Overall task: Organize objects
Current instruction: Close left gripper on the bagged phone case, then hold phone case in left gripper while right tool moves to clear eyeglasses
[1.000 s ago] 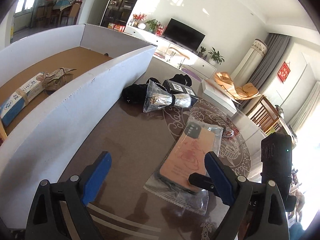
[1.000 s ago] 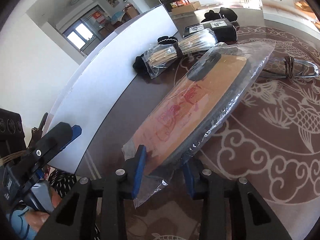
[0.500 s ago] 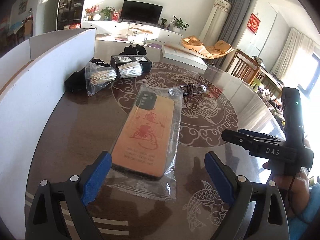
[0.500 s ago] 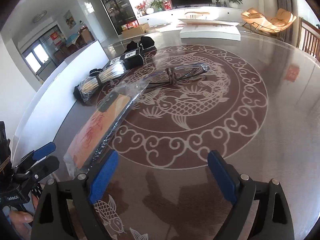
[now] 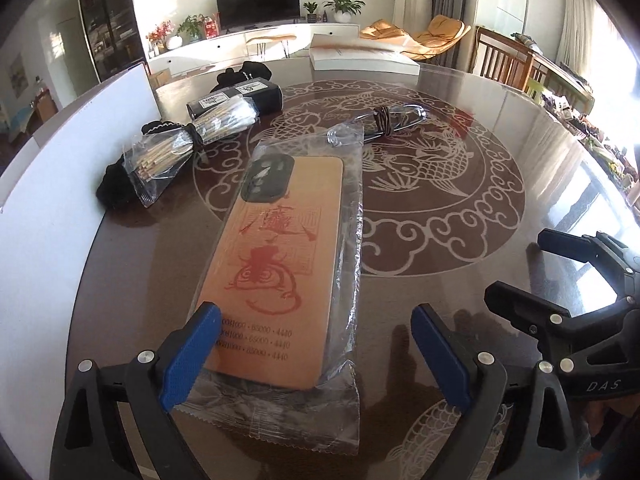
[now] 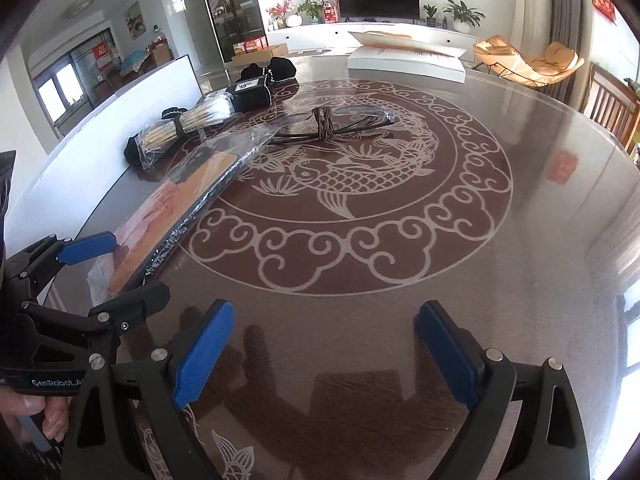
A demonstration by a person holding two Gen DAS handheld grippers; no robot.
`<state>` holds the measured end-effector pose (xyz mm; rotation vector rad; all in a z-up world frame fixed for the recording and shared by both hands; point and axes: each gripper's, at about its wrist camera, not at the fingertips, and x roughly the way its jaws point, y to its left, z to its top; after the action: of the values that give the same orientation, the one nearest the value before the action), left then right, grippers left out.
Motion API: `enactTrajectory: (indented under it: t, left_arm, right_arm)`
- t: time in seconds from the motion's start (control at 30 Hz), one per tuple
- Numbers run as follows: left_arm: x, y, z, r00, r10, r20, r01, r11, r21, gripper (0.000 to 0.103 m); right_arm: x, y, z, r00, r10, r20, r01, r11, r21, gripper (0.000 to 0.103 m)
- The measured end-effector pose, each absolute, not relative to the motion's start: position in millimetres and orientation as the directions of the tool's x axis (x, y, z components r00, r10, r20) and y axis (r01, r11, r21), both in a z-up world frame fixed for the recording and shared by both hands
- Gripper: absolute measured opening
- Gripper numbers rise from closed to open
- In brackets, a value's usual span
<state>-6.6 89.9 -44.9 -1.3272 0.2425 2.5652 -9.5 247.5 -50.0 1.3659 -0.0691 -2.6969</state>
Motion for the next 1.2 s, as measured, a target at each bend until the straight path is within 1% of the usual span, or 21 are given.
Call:
enactTrajectory:
  t: [0.03, 0.1, 0.2, 0.3, 0.4, 0.83, 0.9, 0.97, 1.0, 1.07, 1.2]
  left_arm:
    - [-8, 90, -46, -0.558, 0.119, -0.821, -0.28, -0.959, 0.052, 0.103]
    - [-10, 89, -49, -0.564, 0.073, -0.822, -0.26, -0.961, 0.093, 0.103]
    - [-14, 82, -50, -0.557, 0.061, -0.828, -0.231, -0.969, 0.084, 0.103]
    - [-21, 63, -54, -0.525, 0.104, -0.845, -0.182, -0.983, -0.008, 0.103]
    - [-21, 54, -55, -0.527, 0.079, -0.846, -0.146, -0.989, -0.001, 0.103]
    - [-21, 46, -56, -0.534, 0.064, -0.843, -0.12, -0.993, 0.001, 0.103]
    - [-21, 43, -56, -0.535, 0.061, -0.842, -0.115, -0.993, 0.001, 0.103]
    - [-20, 41, -56, -0.537, 0.059, -0.842, -0.11, -0.994, 0.0, 0.103]
    - [-20, 41, -56, -0.538, 0.059, -0.841, -0.11, -0.994, 0.0, 0.103]
    - [-20, 41, -56, -0.54, 0.059, -0.839, -0.11, -0.994, 0.001, 0.103]
    - [-19, 40, -56, -0.545, 0.06, -0.836, -0.111, -0.994, 0.001, 0.103]
  right_arm:
    - [-8, 246, -51, -0.59, -0.114, -0.799, 0.084, -0.993, 0.079, 0.103]
    - [-9, 240, -52, -0.584, -0.08, -0.808, 0.085, -0.996, 0.037, 0.103]
    - [-10, 234, -55, -0.576, -0.041, -0.816, 0.088, -0.996, -0.012, 0.103]
    - [-10, 235, -55, -0.575, -0.044, -0.817, 0.09, -0.996, -0.01, 0.103]
    - [-10, 235, -55, -0.575, -0.044, -0.817, 0.09, -0.996, -0.009, 0.103]
    - [-10, 234, -55, -0.575, -0.043, -0.817, 0.088, -0.996, -0.01, 0.103]
    - [-12, 234, -55, -0.57, -0.055, -0.82, 0.116, -0.993, -0.014, 0.103]
    - [-24, 234, -53, -0.51, -0.109, -0.854, 0.229, -0.973, -0.012, 0.103]
    - [-34, 235, -51, -0.48, -0.107, -0.87, 0.271, -0.962, -0.032, 0.103]
    - [-55, 241, -41, -0.515, -0.012, -0.857, 0.279, -0.948, -0.155, 0.103]
    - [-112, 242, -17, -0.566, 0.021, -0.824, 0.373, -0.885, -0.279, 0.103]
